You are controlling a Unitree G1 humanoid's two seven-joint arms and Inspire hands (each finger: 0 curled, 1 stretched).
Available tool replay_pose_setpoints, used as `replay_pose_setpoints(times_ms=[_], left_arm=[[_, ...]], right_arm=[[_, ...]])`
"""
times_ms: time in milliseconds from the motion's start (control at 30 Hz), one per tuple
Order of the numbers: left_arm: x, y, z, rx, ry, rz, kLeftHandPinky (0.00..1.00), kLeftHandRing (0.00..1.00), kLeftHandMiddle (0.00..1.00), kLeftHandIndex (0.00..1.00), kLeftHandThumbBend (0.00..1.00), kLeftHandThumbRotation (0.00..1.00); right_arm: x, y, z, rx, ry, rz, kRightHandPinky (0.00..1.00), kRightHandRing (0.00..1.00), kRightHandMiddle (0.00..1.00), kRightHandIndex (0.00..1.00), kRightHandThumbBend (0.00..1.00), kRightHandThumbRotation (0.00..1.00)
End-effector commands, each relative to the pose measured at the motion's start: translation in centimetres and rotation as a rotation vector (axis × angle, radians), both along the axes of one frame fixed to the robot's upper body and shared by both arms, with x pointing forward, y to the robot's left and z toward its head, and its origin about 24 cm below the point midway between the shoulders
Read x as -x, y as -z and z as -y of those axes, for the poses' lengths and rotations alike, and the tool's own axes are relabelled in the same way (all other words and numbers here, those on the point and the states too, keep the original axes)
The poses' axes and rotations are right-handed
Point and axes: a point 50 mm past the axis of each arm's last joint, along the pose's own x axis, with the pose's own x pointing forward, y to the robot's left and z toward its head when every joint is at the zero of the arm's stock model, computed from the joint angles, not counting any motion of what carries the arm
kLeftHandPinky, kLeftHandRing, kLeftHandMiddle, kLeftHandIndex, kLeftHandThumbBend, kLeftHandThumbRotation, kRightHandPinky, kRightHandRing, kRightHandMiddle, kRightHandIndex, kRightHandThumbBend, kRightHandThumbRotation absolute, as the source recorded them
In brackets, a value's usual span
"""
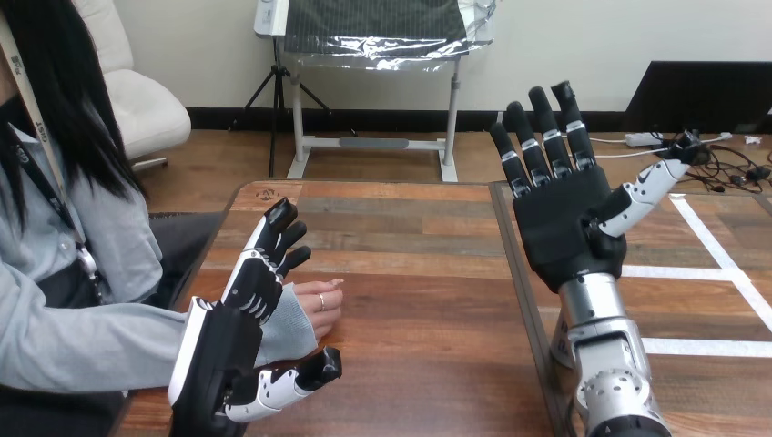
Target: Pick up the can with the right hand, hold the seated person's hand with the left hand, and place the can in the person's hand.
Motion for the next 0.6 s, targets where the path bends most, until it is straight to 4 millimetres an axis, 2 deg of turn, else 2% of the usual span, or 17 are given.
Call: replay_pose_setpoints(times_ms=[0, 133, 267, 567], left_arm=[[-1.2, -1.6, 0.8, 0.0, 0.022, 0.094, 0.88, 0.93, 0.96, 0.94, 1.0, 0.56], [-1.2, -1.6, 0.9, 0.004, 0.01, 0.096, 0.88, 0.93, 0.96, 0.94, 1.0, 0.55], [-1.1, -1.6, 0.8, -0.002, 0.006, 0.095, 0.87, 0.92, 0.95, 0.94, 1.0, 0.56], [-0.9, -1.5, 0.8, -0.01, -0.01, 0.098, 0.86, 0.92, 0.95, 0.93, 1.0, 0.56]], right_arm=[[-0.4, -1.7, 1.6, 0.03, 0.07, 0.074, 0.99, 0.97, 0.96, 0.98, 1.0, 0.97], [-0.1, -1.7, 3.0, 0.076, 0.126, 0.087, 0.98, 0.97, 0.96, 0.98, 1.0, 0.97], [0.2, -1.7, 4.2, 0.153, 0.177, 0.102, 0.92, 0.93, 0.93, 0.95, 1.0, 0.96], [0.7, -2.0, 6.4, 0.261, 0.261, 0.115, 0.93, 0.94, 0.95, 0.97, 1.0, 0.92]])
